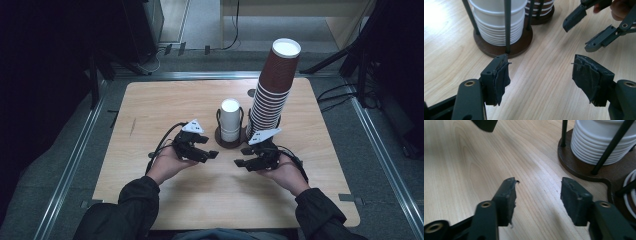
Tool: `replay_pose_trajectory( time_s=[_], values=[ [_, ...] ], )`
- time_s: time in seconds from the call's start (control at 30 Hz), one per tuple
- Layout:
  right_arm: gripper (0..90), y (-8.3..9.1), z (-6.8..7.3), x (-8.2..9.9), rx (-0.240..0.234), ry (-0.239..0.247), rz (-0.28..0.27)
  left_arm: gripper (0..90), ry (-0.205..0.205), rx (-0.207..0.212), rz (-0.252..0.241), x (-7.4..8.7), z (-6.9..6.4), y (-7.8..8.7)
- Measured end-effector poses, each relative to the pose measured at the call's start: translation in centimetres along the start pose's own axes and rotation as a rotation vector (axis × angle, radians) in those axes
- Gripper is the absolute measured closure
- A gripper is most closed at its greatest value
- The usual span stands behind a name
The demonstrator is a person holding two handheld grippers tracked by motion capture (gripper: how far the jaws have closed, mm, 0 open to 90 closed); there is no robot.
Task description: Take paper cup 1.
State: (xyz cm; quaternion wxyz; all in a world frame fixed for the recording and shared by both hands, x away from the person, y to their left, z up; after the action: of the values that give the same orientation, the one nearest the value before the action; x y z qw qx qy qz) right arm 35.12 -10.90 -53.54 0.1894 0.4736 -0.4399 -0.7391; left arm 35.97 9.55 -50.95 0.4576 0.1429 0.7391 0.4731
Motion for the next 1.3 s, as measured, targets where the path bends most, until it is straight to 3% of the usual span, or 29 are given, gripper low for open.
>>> replay_pose_trajectory(
  time_s=[0.23,0.37,0.63,0.7,0.83,1.1,1.3],
  values=[
    [61.3,-0.5,-0.1,-0.1,-0.006,-0.05,0.025,29.9,0.008,0.005,0.004,-0.4,0.7,0.6],
    [72.1,-0.6,0.1,-0.5,0.043,-0.042,-0.007,29.6,0.013,0.017,0.016,-1.2,1.2,1.2],
    [83.1,-0.6,0.0,-1.1,0.097,-0.075,-0.071,26.1,0.006,0.015,0.004,-3.1,2.0,2.1],
    [87.3,-0.5,0.1,-1.3,0.144,-0.087,-0.092,25.9,-0.008,0.012,0.013,-3.9,2.4,2.6],
    [89.1,-0.7,-0.1,-1.6,0.164,-0.12,-0.114,24.4,-0.027,0.008,0.016,-5.3,2.8,3.0],
    [89.4,-1.6,-0.1,-2.4,0.205,-0.129,-0.134,22.5,-0.086,0.001,0.02,-7.8,3.5,3.6],
    [89.6,-2.1,-0.7,-3.1,0.244,-0.159,-0.167,22.6,-0.094,0.004,0.022,-9.8,3.9,3.6]
  ],
)
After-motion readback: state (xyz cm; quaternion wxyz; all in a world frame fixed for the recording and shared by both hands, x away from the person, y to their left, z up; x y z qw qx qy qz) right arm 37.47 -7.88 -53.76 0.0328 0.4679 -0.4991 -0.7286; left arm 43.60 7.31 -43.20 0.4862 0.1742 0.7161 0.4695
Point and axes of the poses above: each handheld gripper's, and its own axes: y roughly backward along the jaws, x roughly out of its underside, z roughly to its left, the point moved 5 cm from there along -y, roughly forward along the jaws, and after that the axes turned 13 degrees about z, right-handed, at the moved point
